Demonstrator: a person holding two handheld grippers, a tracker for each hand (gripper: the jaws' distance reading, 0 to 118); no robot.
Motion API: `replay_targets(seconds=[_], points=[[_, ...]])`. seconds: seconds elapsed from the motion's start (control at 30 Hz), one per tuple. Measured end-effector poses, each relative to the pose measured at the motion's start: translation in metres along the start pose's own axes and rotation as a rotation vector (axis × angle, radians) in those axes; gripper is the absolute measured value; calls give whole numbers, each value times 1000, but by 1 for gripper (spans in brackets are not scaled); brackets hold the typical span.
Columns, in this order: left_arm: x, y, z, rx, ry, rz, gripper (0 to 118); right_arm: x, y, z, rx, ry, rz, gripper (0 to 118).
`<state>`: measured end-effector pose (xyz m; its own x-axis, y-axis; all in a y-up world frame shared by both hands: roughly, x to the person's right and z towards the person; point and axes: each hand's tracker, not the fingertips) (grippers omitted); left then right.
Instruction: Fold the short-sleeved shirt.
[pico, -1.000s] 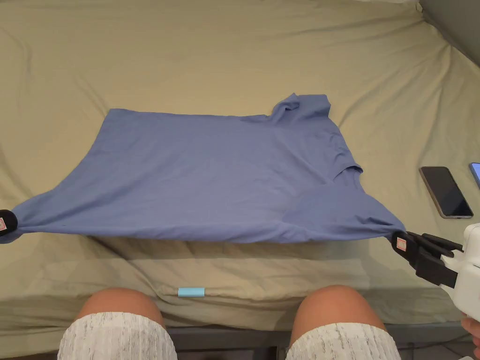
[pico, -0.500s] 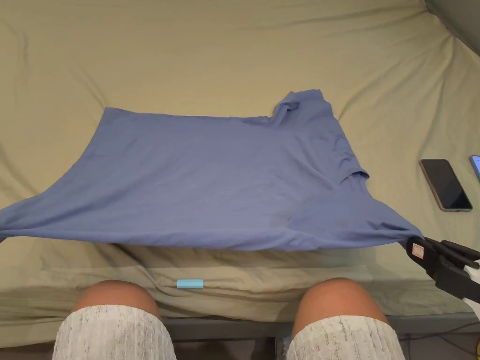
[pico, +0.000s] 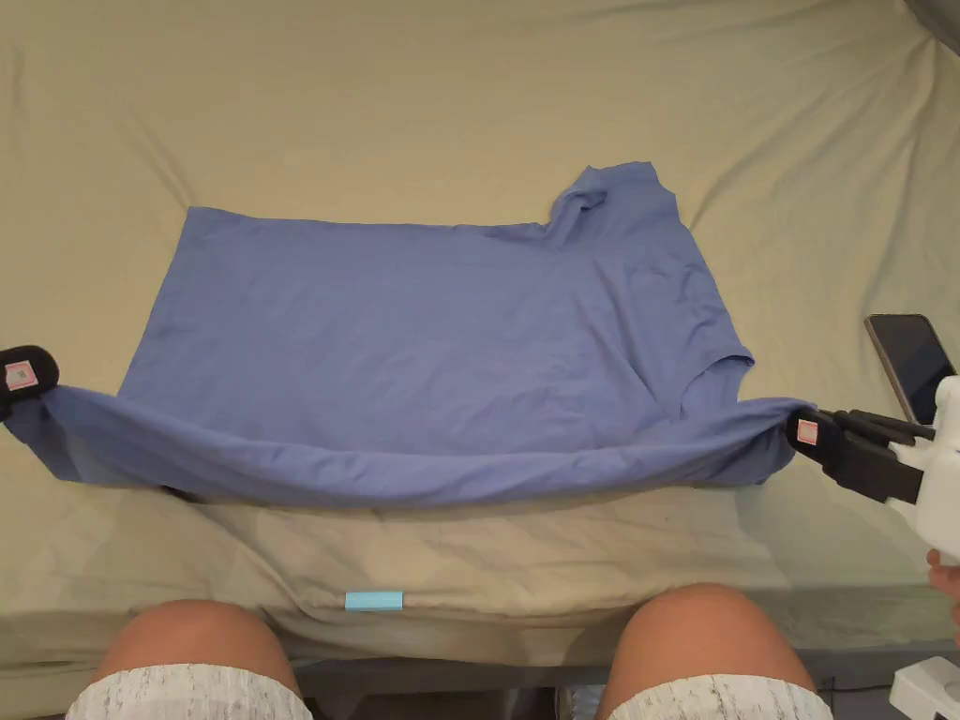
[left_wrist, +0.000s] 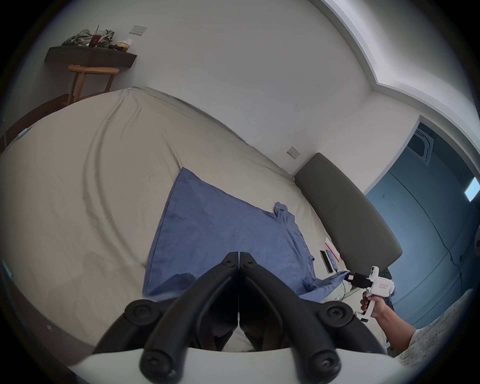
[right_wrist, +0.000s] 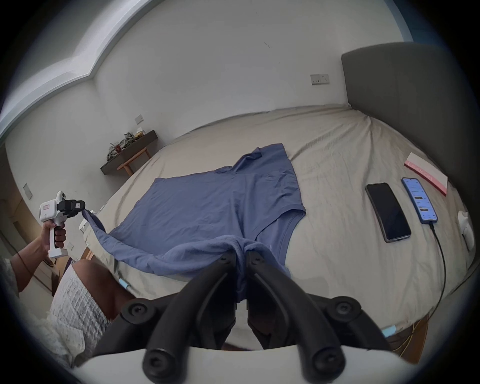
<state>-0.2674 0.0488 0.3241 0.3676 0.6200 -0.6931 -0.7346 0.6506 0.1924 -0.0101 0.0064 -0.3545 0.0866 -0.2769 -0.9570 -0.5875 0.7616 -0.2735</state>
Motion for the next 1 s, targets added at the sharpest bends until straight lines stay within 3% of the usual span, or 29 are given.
replay_targets(seconds=[0.2, 0.63, 1.0], points=[[-27, 25, -57, -9, 44, 49, 0, 26, 25, -51, -51, -23, -60, 5], [-61, 56, -159, -45, 160, 86, 0, 48, 67, -148, -177, -80, -55, 5], [-98, 52, -192, -88, 283, 118, 0, 45, 78, -189, -251, -117, -16, 5]])
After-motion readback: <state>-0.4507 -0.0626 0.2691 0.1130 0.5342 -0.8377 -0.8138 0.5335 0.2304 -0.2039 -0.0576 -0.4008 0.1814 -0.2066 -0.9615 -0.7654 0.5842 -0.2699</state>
